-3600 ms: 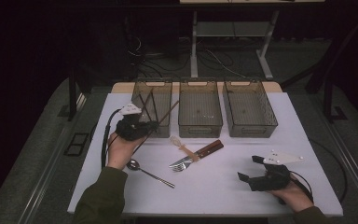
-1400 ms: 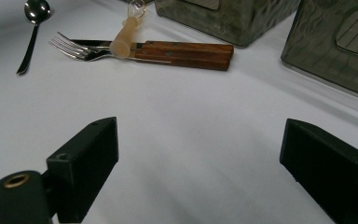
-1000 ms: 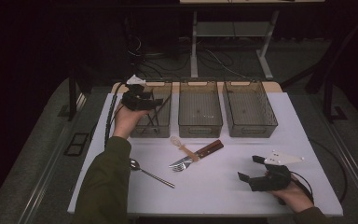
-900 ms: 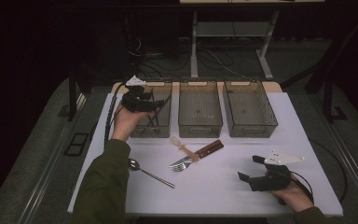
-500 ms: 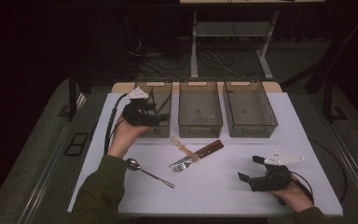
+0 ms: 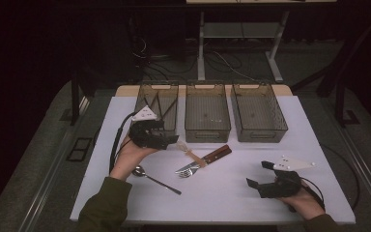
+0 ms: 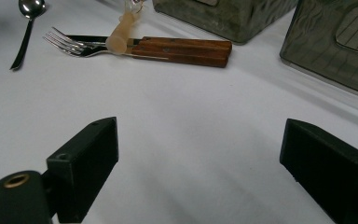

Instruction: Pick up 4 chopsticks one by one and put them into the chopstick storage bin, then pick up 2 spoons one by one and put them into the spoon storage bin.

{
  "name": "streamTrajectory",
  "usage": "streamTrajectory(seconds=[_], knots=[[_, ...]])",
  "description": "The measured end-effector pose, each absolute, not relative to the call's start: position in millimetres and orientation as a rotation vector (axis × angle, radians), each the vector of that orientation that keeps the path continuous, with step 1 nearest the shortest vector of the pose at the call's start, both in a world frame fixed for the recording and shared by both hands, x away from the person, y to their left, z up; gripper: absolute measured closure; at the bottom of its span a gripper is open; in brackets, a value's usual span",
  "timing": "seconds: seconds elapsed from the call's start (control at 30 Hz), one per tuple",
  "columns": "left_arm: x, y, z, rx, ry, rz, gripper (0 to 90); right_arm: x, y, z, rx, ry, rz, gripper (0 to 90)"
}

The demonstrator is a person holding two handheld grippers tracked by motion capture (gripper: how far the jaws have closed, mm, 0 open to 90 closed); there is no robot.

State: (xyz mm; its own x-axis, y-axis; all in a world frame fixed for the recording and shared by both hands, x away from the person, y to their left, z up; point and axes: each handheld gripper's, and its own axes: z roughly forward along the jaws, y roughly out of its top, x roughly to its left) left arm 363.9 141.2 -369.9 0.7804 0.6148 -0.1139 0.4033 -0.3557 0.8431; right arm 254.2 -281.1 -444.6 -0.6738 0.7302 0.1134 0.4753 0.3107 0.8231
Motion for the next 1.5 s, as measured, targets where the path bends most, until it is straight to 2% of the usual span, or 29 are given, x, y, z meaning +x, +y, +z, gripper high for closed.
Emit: streamTrajectory(seconds=[0.57, 1.17, 1.3, 1.5], knots=[[327, 152, -389, 2.045, 0.732, 0.270, 15.0, 254, -281, -444, 1.088, 2.300, 1.299, 11.1], [306, 173, -408, 2.112, 0.772, 0.291, 15.6, 254, -281, -444, 1.087, 2.302, 1.299, 11.1], [302, 183, -412, 2.131, 0.784, 0.306, 21.3, 254, -281, -444, 1.084, 2.302, 1.299, 11.1], [304, 200, -418, 2.145, 0.835, 0.307, 39.6, 255, -280, -445, 1.078, 2.306, 1.298, 11.1]])
